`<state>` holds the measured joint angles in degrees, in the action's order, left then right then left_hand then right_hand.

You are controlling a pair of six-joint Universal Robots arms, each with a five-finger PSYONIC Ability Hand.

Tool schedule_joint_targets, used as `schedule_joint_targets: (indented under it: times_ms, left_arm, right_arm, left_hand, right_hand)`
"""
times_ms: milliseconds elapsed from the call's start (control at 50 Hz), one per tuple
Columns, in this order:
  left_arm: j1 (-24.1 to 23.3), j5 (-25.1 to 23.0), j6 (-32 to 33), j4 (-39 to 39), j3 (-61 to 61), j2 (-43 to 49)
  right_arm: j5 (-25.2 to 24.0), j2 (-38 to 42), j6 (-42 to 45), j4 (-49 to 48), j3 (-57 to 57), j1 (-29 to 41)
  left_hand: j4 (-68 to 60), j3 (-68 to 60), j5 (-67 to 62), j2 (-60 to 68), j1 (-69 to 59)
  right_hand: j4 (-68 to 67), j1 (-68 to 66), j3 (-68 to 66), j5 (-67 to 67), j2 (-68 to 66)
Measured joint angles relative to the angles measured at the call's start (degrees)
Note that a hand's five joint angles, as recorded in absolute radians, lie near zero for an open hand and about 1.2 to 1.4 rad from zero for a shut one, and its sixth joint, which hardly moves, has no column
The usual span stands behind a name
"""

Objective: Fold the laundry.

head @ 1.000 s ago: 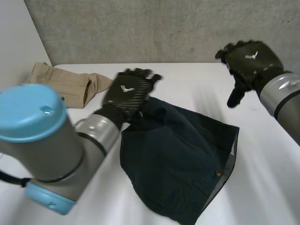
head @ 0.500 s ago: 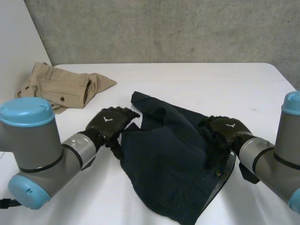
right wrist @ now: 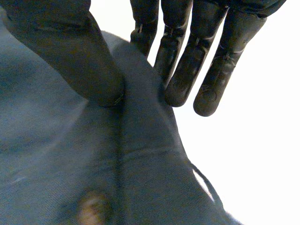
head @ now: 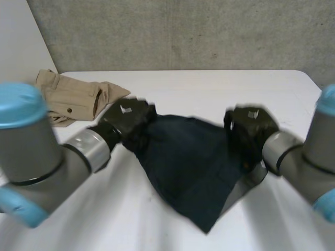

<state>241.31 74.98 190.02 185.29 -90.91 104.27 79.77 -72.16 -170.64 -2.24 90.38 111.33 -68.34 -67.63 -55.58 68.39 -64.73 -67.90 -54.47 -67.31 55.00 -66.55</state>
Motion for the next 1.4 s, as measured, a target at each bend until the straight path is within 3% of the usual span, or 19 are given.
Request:
schedule_joint_targets:
  times_ms: [120, 200, 340, 440, 520, 540, 620, 780, 800, 820, 840, 920, 1140, 1240, 1260, 1280, 1300, 1340, 1400]
  left_arm:
    - [-0.40, 0.09, -1.99, -1.89, -2.90, -12.99]
    - [-0.70, 0.37, -3.96, -4.77, -3.77, -17.93]
    - [-1.48, 1.05, -4.36, -6.38, -2.75, -9.70]
    - [-1.74, 3.43, -4.01, -6.35, 1.46, 2.13]
    - [-1.64, 6.42, -3.59, -6.12, 5.10, 8.00]
    - [-1.44, 8.02, -3.13, -5.91, 6.86, 9.89]
    - [-0.34, 10.50, -1.30, -4.67, 9.44, 11.67]
    - [1.16, 11.21, 0.83, -1.59, 9.04, 11.16]
    - [1.17, 11.18, 0.88, -1.44, 8.84, 11.11]
    - [1.15, 11.16, 0.91, -1.32, 8.64, 11.05]
    - [1.14, 11.14, 0.92, -1.27, 8.51, 11.01]
    - [0.92, 11.13, 0.93, -1.24, 7.74, 10.82]
    - [1.28, 11.10, 0.88, -1.30, 5.96, 7.77]
    - [1.83, 11.12, 0.88, -1.22, 4.86, 5.64]
    - [2.17, 11.14, 0.88, -1.17, 4.23, 4.67]
    - [2.37, 11.14, 0.87, -1.16, 3.79, 4.13]
    - [2.48, 11.14, 0.87, -1.14, 3.55, 3.83]
    - [2.89, 11.12, 0.85, -1.10, 2.50, 2.61]
    - [3.20, 11.10, 0.83, -1.07, 1.44, 1.57]
  right_arm:
    - [-1.45, -3.81, 5.99, 5.02, -9.56, 0.22]
    - [-3.24, 0.05, 9.80, 13.99, -21.06, 0.73]
    - [-3.22, 11.89, 11.62, 20.10, -33.53, 1.16]
    - [-1.01, 19.56, 12.76, 21.01, -38.53, 2.22]
    - [1.99, 21.20, 12.74, 20.99, -38.86, 3.50]
    - [3.63, 20.79, 12.54, 20.93, -37.98, 4.00]
    - [6.67, 17.17, 11.80, 20.71, -32.78, 4.69]
    - [4.12, 7.42, 9.81, 20.31, -15.97, 4.52]
    - [3.37, 6.64, 9.34, 20.18, -14.16, 4.39]
    - [2.48, 5.84, 8.62, 19.97, -12.12, 4.20]
    - [1.96, 5.40, 8.11, 19.78, -10.95, 4.09]
    - [-0.86, 2.94, 3.18, 16.76, -3.38, 3.28]
    - [-0.89, 1.33, -4.36, 2.76, 8.96, 3.42]
    - [1.25, 3.77, -3.66, -0.78, 8.92, 3.73]
    - [2.73, 5.46, -2.51, -2.66, 7.81, 3.71]
    - [3.32, 6.21, -1.73, -3.52, 7.00, 3.63]
    - [3.60, 6.60, -1.23, -3.86, 6.57, 3.57]
    - [4.56, 8.17, 1.51, -5.24, 4.04, 3.20]
    - [4.96, 9.65, 4.71, -5.81, 1.25, 2.70]
  left_hand:
    - [-0.22, 0.00, 0.00, 0.05, 0.00]
    - [-0.48, 0.00, 0.00, 0.05, 0.00]
    - [-0.05, 0.01, 0.00, -0.10, 0.00]
    - [0.16, 0.01, 0.00, -0.10, 0.00]
    - [0.16, 0.01, 0.00, -0.10, 0.00]
    - [0.16, 0.02, 0.00, -0.10, 0.00]
    - [0.54, 0.12, -0.01, -0.49, 0.00]
    - [8.05, 7.47, 4.58, -8.27, 4.42]
    - [18.48, 17.60, 15.37, -19.35, 15.92]
    - [18.48, 17.60, 15.37, -19.35, 15.92]
    - [29.56, 28.47, 26.55, -29.59, 28.35]
    - [50.17, 49.20, 47.49, -50.25, 47.95]
    - [54.11, 52.98, 51.68, -53.95, 50.02]
    - [54.11, 52.99, 51.69, -54.15, 50.02]
    - [54.16, 52.99, 51.76, -54.26, 50.02]
    - [54.44, 52.99, 52.05, -54.43, 50.02]
    - [54.44, 52.99, 52.05, -54.43, 50.02]
    - [54.95, 53.45, 52.47, -54.84, 50.03]
    - [55.33, 54.16, 52.56, -55.24, 50.03]
  right_hand:
    - [-0.03, -1.58, 0.00, 0.00, -0.12]
    - [-0.03, -2.87, -0.35, 0.00, -0.58]
    - [-0.05, -2.87, -0.40, 0.00, -0.58]
    - [0.40, -2.51, -0.04, -0.05, -0.19]
    - [22.87, 18.25, 22.39, -20.34, 22.17]
    - [36.28, 28.23, 35.89, -33.33, 36.14]
    - [50.78, 39.14, 50.23, -47.78, 48.75]
    - [54.38, 42.83, 55.04, -51.39, 53.91]
    - [54.38, 42.83, 55.04, -51.39, 53.91]
    - [54.38, 42.83, 55.04, -51.39, 53.91]
    - [54.38, 42.83, 55.04, -51.39, 53.91]
    - [54.38, 42.83, 55.04, -51.39, 53.91]
    - [54.38, 42.83, 55.04, -51.39, 53.91]
    - [49.60, 37.18, 48.87, -45.89, 48.14]
    - [23.97, 11.36, 22.91, -21.64, 20.19]
    - [23.97, 11.36, 22.91, -21.64, 20.19]
    - [8.74, 1.37, 8.33, -7.23, 5.92]
    - [0.66, -2.22, 1.03, -0.22, -0.74]
    - [-0.07, -2.59, -0.14, 1.01, -0.81]
